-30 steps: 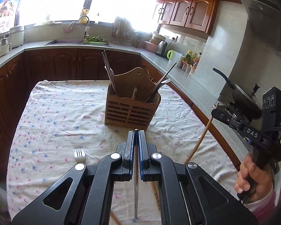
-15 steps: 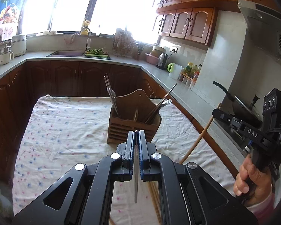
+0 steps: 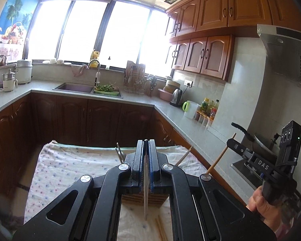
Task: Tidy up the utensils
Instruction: 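Lift both held chopsticks up and carry them over the wooden holder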
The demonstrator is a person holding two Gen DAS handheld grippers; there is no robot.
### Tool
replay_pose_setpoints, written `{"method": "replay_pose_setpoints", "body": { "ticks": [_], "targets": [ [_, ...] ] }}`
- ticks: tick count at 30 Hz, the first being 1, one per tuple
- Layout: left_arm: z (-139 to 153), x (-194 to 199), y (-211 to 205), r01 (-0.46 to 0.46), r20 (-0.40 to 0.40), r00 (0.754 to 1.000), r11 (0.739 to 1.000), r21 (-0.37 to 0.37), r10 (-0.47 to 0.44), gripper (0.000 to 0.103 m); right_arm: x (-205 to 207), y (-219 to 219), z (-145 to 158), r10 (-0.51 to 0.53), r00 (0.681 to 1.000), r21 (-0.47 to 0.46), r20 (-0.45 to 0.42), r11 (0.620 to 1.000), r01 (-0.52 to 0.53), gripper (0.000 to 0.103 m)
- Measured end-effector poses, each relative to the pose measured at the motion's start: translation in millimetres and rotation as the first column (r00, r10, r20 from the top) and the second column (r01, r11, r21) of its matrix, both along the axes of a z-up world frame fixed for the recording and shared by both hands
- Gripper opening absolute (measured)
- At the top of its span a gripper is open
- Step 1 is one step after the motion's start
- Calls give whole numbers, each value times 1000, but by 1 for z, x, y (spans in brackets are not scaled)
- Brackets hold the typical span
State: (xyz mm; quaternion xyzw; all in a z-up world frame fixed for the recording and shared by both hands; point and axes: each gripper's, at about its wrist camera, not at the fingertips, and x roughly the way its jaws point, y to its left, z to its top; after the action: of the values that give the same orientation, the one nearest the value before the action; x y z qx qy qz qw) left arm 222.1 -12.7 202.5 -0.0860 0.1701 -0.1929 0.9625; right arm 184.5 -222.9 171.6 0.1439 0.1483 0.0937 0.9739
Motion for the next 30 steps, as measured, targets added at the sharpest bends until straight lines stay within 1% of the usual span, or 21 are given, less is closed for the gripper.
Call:
{"method": "replay_pose_setpoints", "body": {
  "ticks": [3, 6, 11, 14, 17, 22, 25, 28, 30],
  "targets": [
    [11, 18, -1, -22, 31, 999, 1000, -14, 23, 3, 14, 0, 8, -19, 999, -6, 30, 1000, 19, 5],
    [15, 37, -2, -48, 51, 997, 998, -28, 50, 3, 29, 1, 11, -39, 998, -23, 50, 999, 40, 5],
    [7, 68, -5, -94, 62, 993, 995, -45, 97, 3, 49, 4, 0, -51, 997, -39, 49, 998, 53, 5],
    [-6, 83, -5, -127, 53, 990, 990, -58, 130, 3, 56, 7, -13, -57, 998, -52, 40, 997, 59, 5],
    [-23, 90, -7, -141, 34, 989, 988, -65, 144, 3, 61, 8, -28, -60, 998, -55, 19, 997, 61, 5],
    [-56, 97, -11, -139, -17, 990, 988, -67, 139, 3, 66, 9, -55, -57, 998, -45, -31, 997, 56, 5],
    [-75, 101, -14, -141, -58, 989, 989, -54, 138, 3, 68, 9, -70, -56, 996, -42, -64, 998, 53, 5],
    [-91, 106, -17, -137, -95, 987, 989, -47, 132, 3, 70, 8, -80, -54, 994, -36, -91, 998, 51, 5],
    [-99, 108, -17, -136, -115, 985, 990, -39, 130, 3, 69, 8, -81, -56, 995, -39, -88, 998, 53, 5]
  ]
}}
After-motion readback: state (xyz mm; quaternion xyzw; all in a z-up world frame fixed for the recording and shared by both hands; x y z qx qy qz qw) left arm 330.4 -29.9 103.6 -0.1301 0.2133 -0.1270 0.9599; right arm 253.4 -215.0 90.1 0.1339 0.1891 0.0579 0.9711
